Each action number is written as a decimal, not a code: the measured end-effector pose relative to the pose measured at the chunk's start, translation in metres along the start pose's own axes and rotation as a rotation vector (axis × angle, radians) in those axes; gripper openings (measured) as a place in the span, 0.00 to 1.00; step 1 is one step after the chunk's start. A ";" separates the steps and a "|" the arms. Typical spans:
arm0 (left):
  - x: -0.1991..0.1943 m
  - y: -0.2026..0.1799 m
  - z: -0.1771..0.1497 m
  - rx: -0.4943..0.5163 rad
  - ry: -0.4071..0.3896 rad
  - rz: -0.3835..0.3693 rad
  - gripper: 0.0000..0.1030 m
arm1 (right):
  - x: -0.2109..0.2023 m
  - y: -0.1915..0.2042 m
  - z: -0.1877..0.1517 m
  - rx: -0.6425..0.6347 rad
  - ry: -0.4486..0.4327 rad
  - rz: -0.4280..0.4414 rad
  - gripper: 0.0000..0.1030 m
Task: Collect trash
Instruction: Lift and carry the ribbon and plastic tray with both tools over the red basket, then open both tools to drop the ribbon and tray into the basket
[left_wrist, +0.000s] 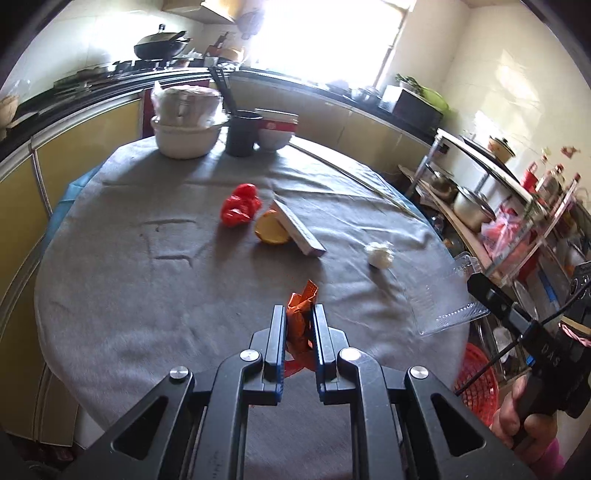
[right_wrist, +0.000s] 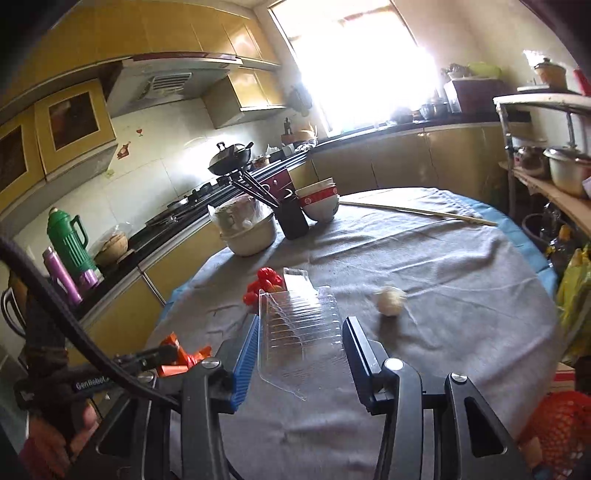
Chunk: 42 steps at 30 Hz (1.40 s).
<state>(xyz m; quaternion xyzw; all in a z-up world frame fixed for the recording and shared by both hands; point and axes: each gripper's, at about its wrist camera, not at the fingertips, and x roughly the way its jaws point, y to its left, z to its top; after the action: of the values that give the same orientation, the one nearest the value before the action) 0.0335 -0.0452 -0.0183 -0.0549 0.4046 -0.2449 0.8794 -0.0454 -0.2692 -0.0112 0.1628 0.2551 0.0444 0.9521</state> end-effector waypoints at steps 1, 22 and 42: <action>-0.001 -0.004 -0.002 0.007 0.003 -0.004 0.13 | -0.007 -0.001 -0.003 -0.004 -0.005 -0.007 0.47; -0.014 -0.115 -0.027 0.204 0.046 -0.090 0.13 | -0.111 -0.068 -0.048 0.071 -0.075 -0.144 0.47; 0.023 -0.232 -0.034 0.399 0.125 -0.295 0.14 | -0.174 -0.171 -0.083 0.276 -0.098 -0.318 0.48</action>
<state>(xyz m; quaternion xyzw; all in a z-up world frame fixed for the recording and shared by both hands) -0.0690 -0.2556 0.0115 0.0765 0.3897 -0.4484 0.8008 -0.2375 -0.4364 -0.0535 0.2512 0.2344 -0.1499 0.9271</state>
